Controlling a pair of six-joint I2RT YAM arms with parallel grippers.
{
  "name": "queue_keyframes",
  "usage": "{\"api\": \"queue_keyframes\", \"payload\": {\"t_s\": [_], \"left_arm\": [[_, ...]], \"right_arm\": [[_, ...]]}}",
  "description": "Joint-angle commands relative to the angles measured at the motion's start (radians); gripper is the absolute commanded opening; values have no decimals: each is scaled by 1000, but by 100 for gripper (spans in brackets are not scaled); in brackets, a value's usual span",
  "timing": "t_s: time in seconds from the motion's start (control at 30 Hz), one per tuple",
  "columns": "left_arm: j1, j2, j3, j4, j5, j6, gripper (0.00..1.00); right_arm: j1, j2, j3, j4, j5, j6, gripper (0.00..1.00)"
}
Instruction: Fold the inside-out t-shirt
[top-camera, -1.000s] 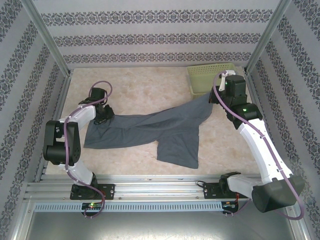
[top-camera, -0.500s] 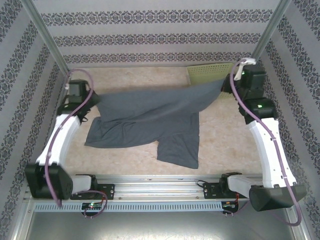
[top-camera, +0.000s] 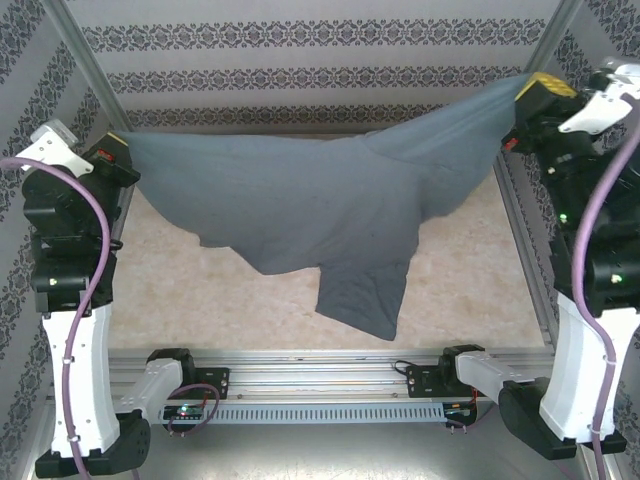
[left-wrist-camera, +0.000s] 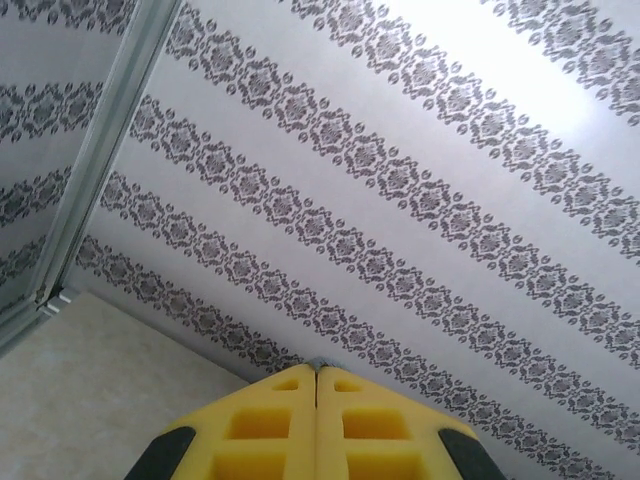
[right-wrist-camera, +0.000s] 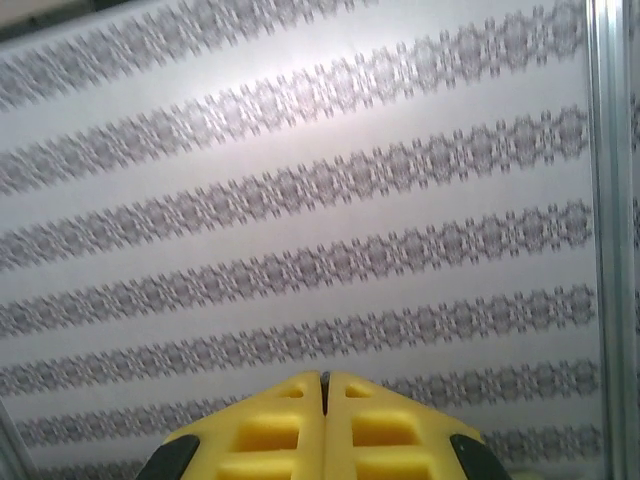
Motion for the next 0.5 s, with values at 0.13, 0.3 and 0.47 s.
{"api": "queue_keyframes", "payload": {"t_s": [0.13, 0.3, 0.47], "left_arm": [[12, -135, 81, -54, -68, 64, 0], [12, -86, 91, -76, -144, 88, 0], [12, 89, 70, -107, -214, 115, 0]], "right_arm": [[-6, 4, 201, -4, -66, -1, 0], [-6, 112, 273, 28, -118, 19, 0], [12, 307, 325, 23, -183, 38, 0]]}}
